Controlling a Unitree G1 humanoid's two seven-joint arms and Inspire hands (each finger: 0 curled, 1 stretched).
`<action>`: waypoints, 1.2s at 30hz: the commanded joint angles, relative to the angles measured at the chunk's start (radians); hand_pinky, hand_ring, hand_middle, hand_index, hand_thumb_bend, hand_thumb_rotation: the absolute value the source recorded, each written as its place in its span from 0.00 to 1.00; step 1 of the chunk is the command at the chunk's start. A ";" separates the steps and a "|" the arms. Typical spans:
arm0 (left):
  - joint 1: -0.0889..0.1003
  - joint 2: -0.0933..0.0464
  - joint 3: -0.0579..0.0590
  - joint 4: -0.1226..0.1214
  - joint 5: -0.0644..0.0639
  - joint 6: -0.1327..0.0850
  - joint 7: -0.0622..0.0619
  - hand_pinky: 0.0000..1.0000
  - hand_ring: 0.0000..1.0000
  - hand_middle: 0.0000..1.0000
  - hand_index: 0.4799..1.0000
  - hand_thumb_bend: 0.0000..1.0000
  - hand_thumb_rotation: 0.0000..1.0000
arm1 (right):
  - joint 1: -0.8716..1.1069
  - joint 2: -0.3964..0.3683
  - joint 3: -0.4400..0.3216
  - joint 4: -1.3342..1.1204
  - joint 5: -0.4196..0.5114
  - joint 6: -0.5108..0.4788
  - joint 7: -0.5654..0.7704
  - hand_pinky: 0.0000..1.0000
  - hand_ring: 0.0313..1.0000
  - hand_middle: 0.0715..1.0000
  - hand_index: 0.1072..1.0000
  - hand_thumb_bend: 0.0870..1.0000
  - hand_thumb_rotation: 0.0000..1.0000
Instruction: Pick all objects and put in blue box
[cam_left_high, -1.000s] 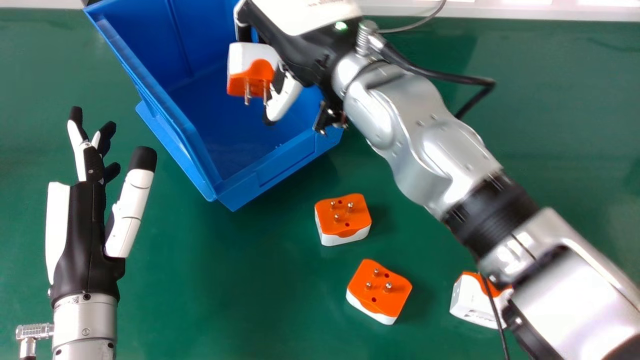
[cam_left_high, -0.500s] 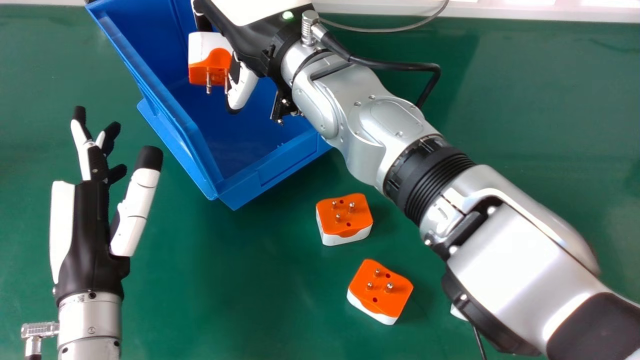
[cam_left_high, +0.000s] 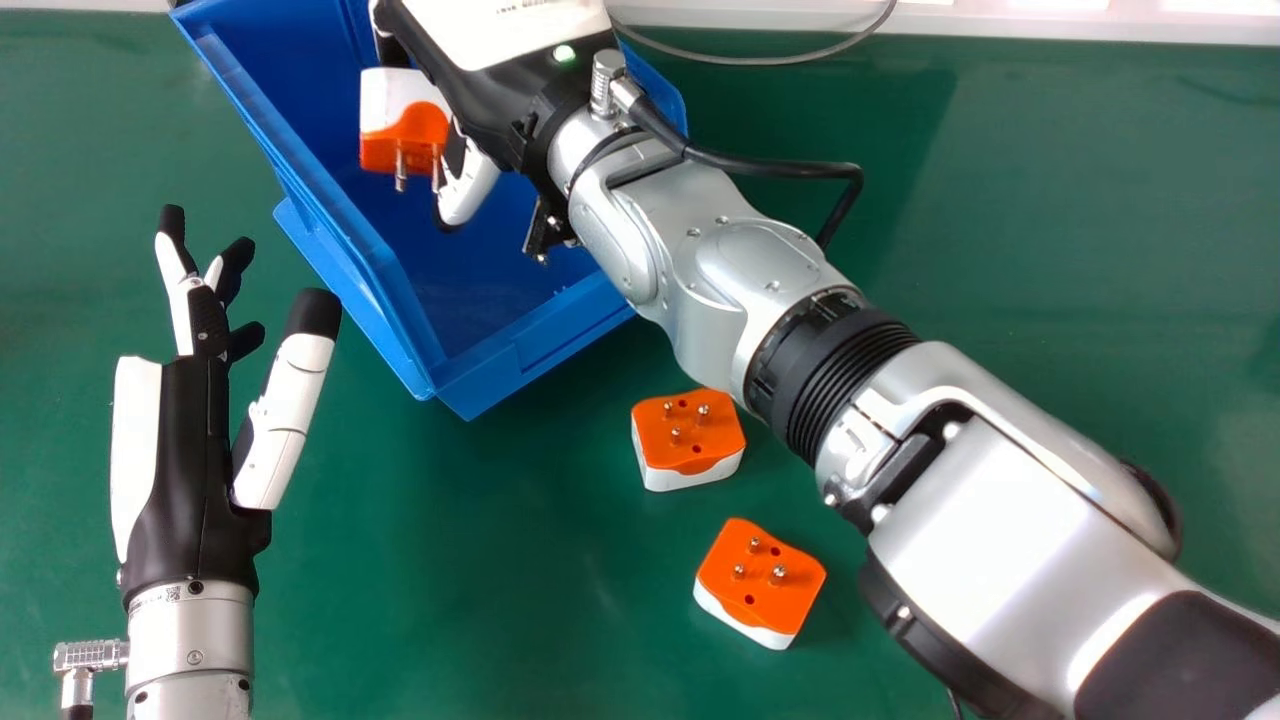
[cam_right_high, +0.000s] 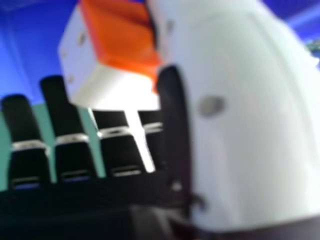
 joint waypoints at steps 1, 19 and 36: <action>0.002 0.000 0.000 -0.028 -0.003 -0.001 0.003 0.87 0.95 0.94 0.89 0.77 1.00 | -0.040 -0.010 0.028 -0.012 -0.021 0.001 -0.022 0.90 0.98 0.99 0.98 0.52 0.39; 0.004 0.009 0.012 -0.027 -0.021 -0.001 -0.010 0.87 0.95 0.94 0.89 0.80 1.00 | -0.029 -0.032 0.066 -0.036 -0.008 0.035 -0.027 1.00 1.00 1.00 1.00 0.43 0.38; 0.003 0.009 0.019 -0.030 -0.044 0.000 -0.018 0.87 0.95 0.95 0.88 0.81 1.00 | 0.379 -0.247 -0.046 -0.843 -0.013 0.185 0.138 1.00 1.00 1.00 1.00 0.31 0.41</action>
